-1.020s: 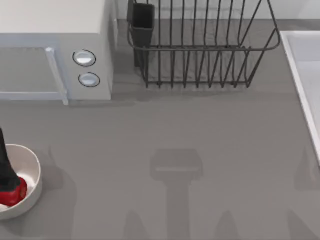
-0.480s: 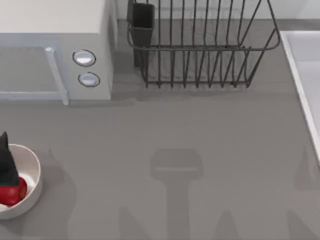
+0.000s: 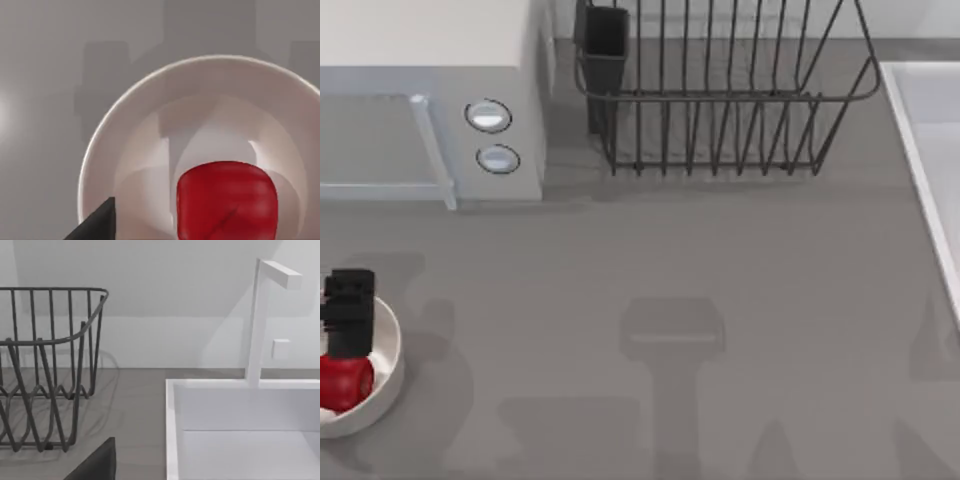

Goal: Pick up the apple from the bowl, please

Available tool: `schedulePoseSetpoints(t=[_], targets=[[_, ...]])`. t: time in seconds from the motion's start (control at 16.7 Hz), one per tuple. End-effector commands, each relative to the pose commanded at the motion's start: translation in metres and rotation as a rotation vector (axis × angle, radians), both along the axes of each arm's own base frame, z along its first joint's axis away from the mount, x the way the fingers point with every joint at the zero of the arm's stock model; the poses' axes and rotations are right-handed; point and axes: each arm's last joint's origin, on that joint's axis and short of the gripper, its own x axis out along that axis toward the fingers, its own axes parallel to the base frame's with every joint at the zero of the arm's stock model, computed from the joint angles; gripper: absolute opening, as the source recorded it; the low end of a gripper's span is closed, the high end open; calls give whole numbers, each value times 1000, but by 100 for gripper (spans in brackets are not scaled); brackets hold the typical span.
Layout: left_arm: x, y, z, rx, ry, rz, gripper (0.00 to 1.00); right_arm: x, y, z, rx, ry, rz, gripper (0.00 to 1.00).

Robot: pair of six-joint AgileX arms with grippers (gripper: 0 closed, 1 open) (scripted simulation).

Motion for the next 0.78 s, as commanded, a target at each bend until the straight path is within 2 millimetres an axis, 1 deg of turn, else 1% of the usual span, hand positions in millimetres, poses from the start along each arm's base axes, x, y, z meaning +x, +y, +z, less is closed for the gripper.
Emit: schedulePoseSetpoints(t=[0.18, 0.36, 0.54, 0.78], targets=[[31, -1, -5, 6, 253, -3, 100, 0, 0, 0, 0, 0, 0, 100], [54, -2, -13, 11, 427, -5, 100, 0, 0, 0, 0, 0, 0, 100], [63, -3, -16, 13, 501, -6, 100, 0, 0, 0, 0, 0, 0, 100], [64, -3, -16, 13, 504, -6, 100, 0, 0, 0, 0, 0, 0, 100]])
